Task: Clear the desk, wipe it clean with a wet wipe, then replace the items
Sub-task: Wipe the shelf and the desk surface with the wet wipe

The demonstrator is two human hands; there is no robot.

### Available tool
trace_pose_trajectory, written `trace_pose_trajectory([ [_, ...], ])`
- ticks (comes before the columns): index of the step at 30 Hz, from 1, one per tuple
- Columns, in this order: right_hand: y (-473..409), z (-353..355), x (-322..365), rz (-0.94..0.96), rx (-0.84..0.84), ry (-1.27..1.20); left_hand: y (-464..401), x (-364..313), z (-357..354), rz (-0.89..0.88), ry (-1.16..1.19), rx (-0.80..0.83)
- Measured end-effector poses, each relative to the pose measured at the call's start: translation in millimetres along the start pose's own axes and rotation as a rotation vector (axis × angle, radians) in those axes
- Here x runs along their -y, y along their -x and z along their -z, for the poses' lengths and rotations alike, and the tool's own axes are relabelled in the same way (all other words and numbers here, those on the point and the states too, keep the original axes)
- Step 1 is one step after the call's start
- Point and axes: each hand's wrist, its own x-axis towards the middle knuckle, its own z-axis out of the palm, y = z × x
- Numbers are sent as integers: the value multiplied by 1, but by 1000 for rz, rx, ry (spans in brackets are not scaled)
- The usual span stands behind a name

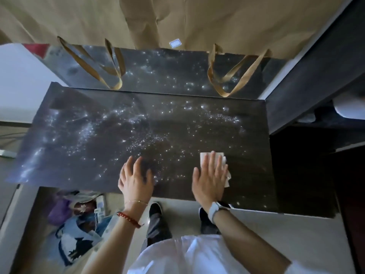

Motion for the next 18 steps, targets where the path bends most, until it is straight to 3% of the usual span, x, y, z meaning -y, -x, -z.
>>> trace_pose_trajectory([
  [4,9,-28,126,407,107,86,-40,52,44,5,-3,-57],
  [8,5,-29,118,572,132,124,-74,73,59,-97,-144,45],
  [10,11,-25,70,422,50,103,-83,66,53,-180,-227,154],
  [14,27,-4,-36,-139,-33,85,-80,34,23,-395,-343,320],
  [18,22,9,-57,-592,-93,-41,-68,16,-6,-476,-426,380],
])
